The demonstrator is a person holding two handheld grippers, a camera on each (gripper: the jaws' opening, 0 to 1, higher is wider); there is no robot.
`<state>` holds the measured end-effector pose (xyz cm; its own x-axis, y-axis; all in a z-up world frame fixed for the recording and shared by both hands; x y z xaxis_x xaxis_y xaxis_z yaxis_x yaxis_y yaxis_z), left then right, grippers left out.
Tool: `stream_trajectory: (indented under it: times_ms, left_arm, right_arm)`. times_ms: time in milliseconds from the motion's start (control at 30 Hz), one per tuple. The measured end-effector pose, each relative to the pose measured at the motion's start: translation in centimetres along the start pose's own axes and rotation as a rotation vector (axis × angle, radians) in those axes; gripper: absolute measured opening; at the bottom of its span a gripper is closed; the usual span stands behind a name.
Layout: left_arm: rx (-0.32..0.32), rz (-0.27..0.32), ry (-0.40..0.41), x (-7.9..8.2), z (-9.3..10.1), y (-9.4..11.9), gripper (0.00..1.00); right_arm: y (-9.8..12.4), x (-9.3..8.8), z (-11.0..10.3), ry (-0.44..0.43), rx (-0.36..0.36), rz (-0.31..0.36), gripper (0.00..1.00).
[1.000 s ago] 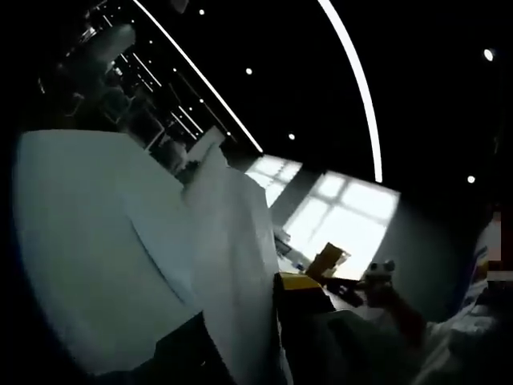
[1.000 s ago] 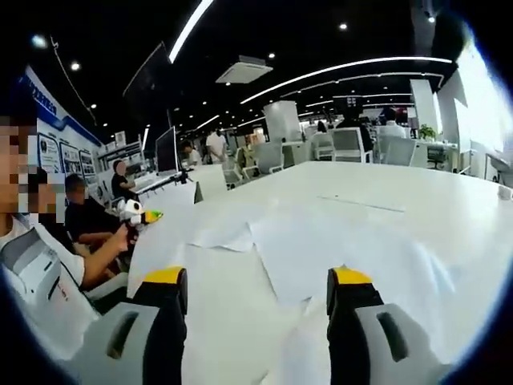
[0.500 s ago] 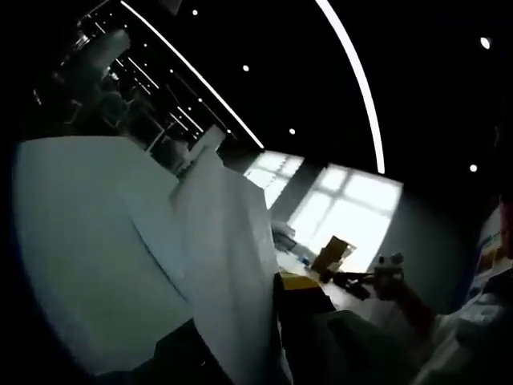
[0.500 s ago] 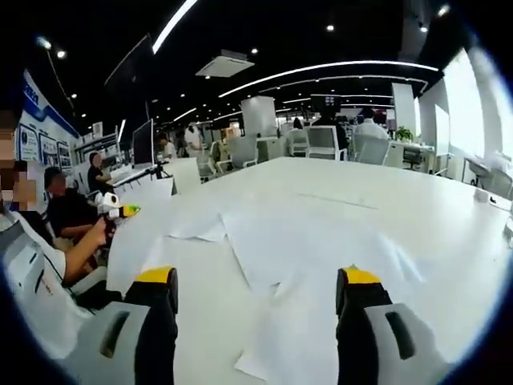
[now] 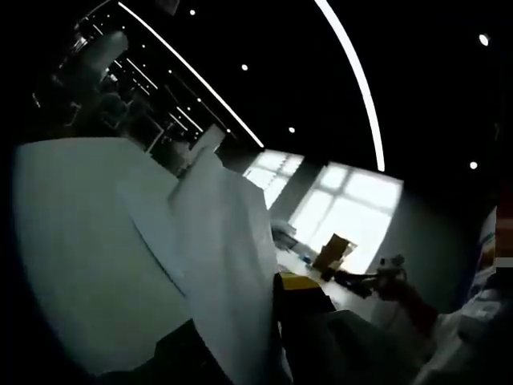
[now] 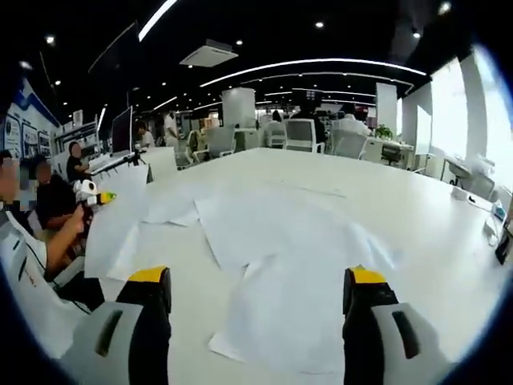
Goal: Organize the stack of printing papers by aligning and flattening the scattered papers on the table
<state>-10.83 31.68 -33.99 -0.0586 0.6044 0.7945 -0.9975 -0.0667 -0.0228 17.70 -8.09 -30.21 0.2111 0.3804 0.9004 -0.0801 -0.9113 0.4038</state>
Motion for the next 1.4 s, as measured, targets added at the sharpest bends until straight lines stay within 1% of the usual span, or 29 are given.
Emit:
stream_trajectory:
  times_ms: [133, 300, 433, 600, 800, 1000, 1200, 1267, 1333, 1400]
  left_arm:
    - [0.003, 0.000, 0.000, -0.1, 0.0, 0.0, 0.06]
    - [0.003, 0.000, -0.003, -0.2, 0.1, 0.0, 0.06]
    - [0.004, 0.000, -0.009, -0.2, 0.1, 0.0, 0.06]
    - [0.002, -0.005, -0.009, -0.3, 0.2, 0.0, 0.06]
    - [0.006, -0.004, -0.013, -0.2, 0.1, 0.0, 0.06]
    - [0.015, -0.005, -0.029, -0.4, 0.2, -0.1, 0.06]
    - [0.020, -0.013, -0.033, -0.5, 0.1, -0.2, 0.06]
    - [0.021, -0.015, -0.032, -0.5, 0.1, -0.2, 0.06]
    - [0.026, -0.017, -0.036, -0.6, 0.0, -0.2, 0.06]
    - [0.028, -0.016, -0.041, -0.6, 0.0, -0.2, 0.06]
  right_arm:
    - [0.2, -0.8, 0.4, -0.020, -0.027, -0.007, 0.88]
    - [0.5, -1.7, 0.7, -0.019, -0.056, -0.032, 0.90]
    - [0.8, -2.4, 1.0, -0.041, -0.068, -0.038, 0.90]
    - [1.0, -3.0, 1.5, -0.038, -0.100, -0.063, 0.90]
    - [1.0, -3.2, 3.0, -0.049, -0.125, -0.070, 0.90]
    - [0.3, -3.9, 4.7, -0.066, -0.146, -0.099, 0.90]
    - [-1.1, -5.1, 6.0, -0.057, -0.167, -0.172, 0.90]
    - [-1.7, -5.3, 6.9, -0.050, -0.179, -0.189, 0.90]
    - [-1.9, -5.4, 7.9, -0.058, -0.187, -0.194, 0.89]
    - [-2.1, -5.6, 8.4, -0.074, -0.187, -0.197, 0.89]
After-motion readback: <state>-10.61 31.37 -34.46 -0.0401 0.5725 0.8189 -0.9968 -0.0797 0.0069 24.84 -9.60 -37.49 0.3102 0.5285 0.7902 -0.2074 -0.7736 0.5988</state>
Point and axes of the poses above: the point that each gripper's makers call its tool centre point, and the gripper's own axes: y roughly backward along the fingers, z roughly to its right, x roughly out of its top, the point moved 5 cm from there along y, roughly backward along the fingers, and after that the axes turned 15 degrees about x, right-handed, at the moved point
